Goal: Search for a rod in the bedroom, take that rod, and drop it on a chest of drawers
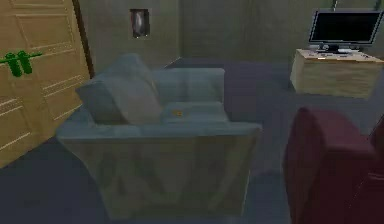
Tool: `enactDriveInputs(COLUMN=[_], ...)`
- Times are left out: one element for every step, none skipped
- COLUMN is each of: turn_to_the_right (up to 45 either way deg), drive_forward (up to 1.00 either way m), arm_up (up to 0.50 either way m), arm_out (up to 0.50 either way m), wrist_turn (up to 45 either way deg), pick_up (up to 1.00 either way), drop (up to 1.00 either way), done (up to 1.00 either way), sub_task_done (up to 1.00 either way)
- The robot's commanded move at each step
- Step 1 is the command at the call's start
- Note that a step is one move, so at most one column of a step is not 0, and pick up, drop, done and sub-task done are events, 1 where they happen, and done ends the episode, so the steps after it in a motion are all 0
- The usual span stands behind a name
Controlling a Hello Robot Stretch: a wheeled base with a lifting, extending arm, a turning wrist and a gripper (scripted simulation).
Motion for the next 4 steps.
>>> enactDriveInputs(turn_to_the_right=[-45.0, -24.0, 0.0, 6.0], drive_forward=[0.0, 0.0, 0.4, 0.0], arm_up=[0.0, 0.0, 0.0, 0.0], arm_out=[0.0, 0.0, 0.0, 0.0], wrist_turn=[0.0, 0.0, 0.0, 0.0], pick_up=[0.0, 0.0, 0.0, 0.0], drop=[0.0, 0.0, 0.0, 0.0], done=[0.0, 0.0, 0.0, 0.0], sub_task_done=[0.0, 0.0, 0.0, 0.0])
